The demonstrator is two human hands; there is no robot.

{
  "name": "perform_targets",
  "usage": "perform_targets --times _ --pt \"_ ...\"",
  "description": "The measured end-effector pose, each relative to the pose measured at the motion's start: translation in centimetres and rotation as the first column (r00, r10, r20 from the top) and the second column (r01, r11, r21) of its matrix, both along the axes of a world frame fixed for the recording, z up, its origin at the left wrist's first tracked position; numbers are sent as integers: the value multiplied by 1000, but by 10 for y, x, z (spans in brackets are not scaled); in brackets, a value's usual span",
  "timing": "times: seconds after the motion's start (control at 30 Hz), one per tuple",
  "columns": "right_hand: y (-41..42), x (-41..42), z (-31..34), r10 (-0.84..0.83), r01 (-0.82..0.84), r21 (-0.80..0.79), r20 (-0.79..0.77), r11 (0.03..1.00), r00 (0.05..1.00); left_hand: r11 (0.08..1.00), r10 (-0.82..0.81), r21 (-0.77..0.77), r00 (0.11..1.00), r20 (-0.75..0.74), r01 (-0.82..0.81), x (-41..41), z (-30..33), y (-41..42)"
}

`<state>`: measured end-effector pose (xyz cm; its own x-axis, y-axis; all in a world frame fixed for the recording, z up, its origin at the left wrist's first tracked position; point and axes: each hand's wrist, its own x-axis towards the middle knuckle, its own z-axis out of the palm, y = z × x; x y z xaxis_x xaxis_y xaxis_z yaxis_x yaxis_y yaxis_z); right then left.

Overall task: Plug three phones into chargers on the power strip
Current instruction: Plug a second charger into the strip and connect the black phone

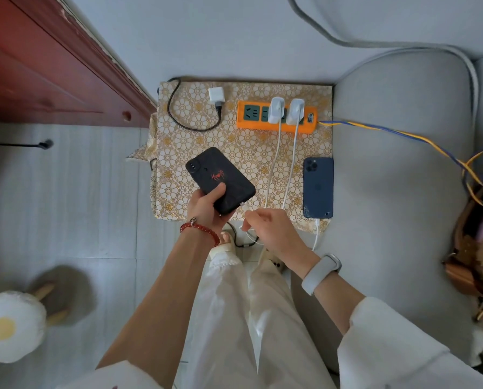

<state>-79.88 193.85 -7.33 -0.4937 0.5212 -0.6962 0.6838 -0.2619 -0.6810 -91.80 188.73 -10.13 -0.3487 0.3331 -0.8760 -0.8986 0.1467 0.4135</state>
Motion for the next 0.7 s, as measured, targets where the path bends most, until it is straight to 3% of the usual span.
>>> perform_targets --times 0.7 --pt "-26 -3 -24 -24 25 -67 18 997 1000 968 -246 -66 963 -111 240 -7 -10 -15"
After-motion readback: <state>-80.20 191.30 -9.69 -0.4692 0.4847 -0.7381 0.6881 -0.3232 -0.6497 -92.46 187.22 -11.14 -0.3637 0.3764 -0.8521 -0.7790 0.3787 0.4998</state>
